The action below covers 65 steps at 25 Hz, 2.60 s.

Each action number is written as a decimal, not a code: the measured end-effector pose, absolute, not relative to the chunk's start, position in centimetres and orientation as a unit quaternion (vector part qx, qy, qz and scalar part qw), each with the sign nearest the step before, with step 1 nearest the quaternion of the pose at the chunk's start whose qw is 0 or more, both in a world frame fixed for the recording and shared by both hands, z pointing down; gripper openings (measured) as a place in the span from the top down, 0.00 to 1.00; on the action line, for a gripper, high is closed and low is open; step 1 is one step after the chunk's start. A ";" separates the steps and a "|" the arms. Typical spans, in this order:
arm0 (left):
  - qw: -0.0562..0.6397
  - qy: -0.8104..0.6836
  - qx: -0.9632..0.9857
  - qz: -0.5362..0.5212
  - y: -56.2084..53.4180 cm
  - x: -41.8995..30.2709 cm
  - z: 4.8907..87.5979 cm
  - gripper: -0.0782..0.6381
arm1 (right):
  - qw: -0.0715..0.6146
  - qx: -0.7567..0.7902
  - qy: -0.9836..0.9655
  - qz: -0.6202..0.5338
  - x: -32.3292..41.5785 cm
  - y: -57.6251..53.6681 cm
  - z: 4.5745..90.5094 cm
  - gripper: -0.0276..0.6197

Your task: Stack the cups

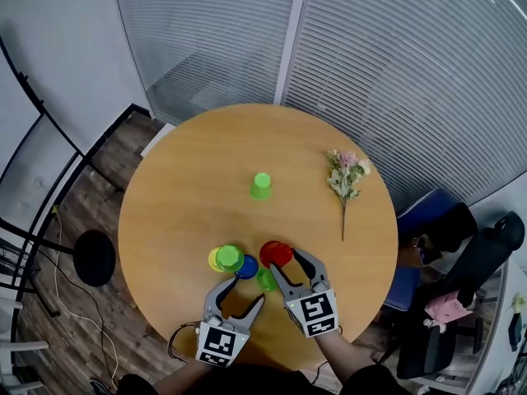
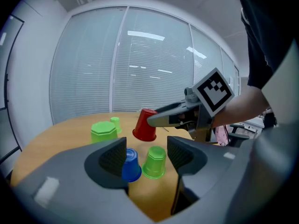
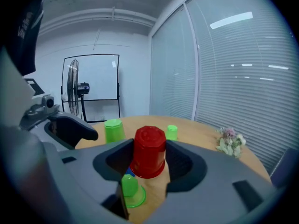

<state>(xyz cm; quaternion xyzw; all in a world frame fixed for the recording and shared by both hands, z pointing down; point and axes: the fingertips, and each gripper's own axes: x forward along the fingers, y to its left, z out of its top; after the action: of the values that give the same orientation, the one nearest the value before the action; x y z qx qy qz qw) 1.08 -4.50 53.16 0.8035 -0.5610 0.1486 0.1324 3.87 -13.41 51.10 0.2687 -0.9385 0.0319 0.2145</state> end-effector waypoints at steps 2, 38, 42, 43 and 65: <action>0.130 -0.557 0.807 0.146 -4.3 0.7 52.9 0.50 | 0.219 0.267 -0.938 0.029 3.3 -12.2 51.0 0.62; 0.077 -0.518 0.842 0.129 -8.9 -8.9 46.7 0.51 | 0.147 0.337 -0.928 0.054 0.7 -11.2 43.7 0.58; 0.069 -0.495 0.854 0.142 -12.4 -9.8 46.5 0.51 | 0.147 0.346 -0.925 0.047 0.5 -13.5 42.7 0.59; 0.067 -0.487 0.858 0.149 -13.4 -9.9 46.8 0.51 | 0.149 0.348 -0.924 0.049 0.5 -14.2 42.8 0.59; 0.089 -0.408 0.889 0.188 -31.4 -7.9 59.8 0.51 | 0.204 0.295 -0.921 0.149 -1.8 -21.7 50.6 0.60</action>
<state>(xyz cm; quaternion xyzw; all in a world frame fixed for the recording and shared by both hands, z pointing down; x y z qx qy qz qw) -7.93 -31.37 59.79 0.8892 -0.4075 0.1879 0.0889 -1.79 -21.68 50.62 0.2952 -0.9214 0.1493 0.2038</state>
